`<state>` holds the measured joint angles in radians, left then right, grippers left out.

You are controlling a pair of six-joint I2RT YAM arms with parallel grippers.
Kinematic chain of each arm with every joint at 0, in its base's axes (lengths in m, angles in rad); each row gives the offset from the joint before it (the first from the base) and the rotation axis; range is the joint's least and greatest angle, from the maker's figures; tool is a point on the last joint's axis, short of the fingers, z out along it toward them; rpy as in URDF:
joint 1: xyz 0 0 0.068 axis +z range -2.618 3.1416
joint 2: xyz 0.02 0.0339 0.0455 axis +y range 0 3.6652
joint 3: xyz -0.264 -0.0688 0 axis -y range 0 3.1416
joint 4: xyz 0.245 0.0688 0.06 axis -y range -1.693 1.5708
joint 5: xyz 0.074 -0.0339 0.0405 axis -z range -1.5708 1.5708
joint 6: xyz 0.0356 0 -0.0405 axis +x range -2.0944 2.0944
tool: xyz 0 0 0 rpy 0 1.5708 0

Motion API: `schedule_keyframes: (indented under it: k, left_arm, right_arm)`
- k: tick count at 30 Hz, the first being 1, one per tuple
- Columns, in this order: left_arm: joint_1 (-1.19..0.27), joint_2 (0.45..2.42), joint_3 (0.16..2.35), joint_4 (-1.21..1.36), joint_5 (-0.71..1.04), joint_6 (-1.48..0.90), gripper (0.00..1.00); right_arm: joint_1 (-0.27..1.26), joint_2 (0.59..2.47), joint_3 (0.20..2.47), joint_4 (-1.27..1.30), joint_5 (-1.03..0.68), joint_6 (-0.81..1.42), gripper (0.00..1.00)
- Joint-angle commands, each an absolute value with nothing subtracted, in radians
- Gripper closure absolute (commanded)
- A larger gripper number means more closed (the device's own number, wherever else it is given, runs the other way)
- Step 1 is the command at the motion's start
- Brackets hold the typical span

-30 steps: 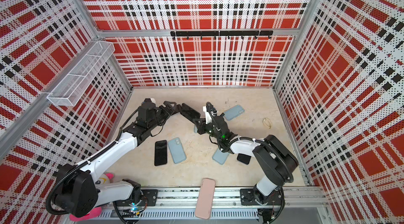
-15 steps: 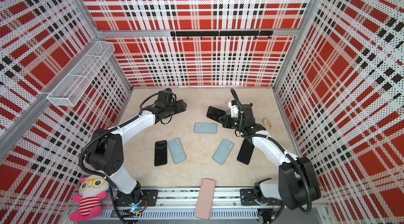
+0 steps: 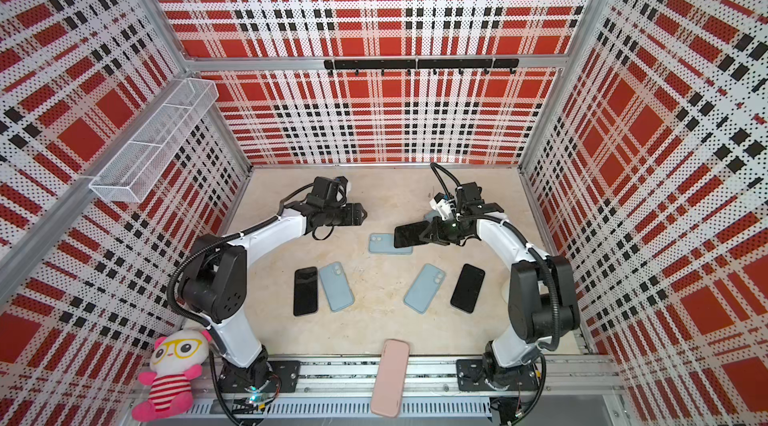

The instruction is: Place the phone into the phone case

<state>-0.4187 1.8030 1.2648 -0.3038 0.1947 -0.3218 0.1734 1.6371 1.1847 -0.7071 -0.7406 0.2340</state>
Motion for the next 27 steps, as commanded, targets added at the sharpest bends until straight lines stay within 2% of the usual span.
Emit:
schedule_keyframes:
  k: [1,11,20,27]
  left_arm:
    - [-0.424,1.821,1.235,-0.317,0.252,-0.271,0.28]
    - [-0.428,1.889,1.221,-0.314,0.320,-0.268,0.33]
    - [-0.438,1.931,1.220,-0.305,0.359,-0.287,0.43]
    - [-0.454,1.958,1.216,-0.287,0.402,-0.308,0.43]
  right_arm:
    - [0.167,1.695,1.254,-0.776,-0.803,0.152,1.00]
    - [0.161,1.859,1.370,-0.828,-0.844,0.133,1.00]
    - [0.144,1.945,1.409,-0.853,-0.878,0.121,1.00]
    - [0.143,1.989,1.398,-0.846,-0.892,0.124,1.00]
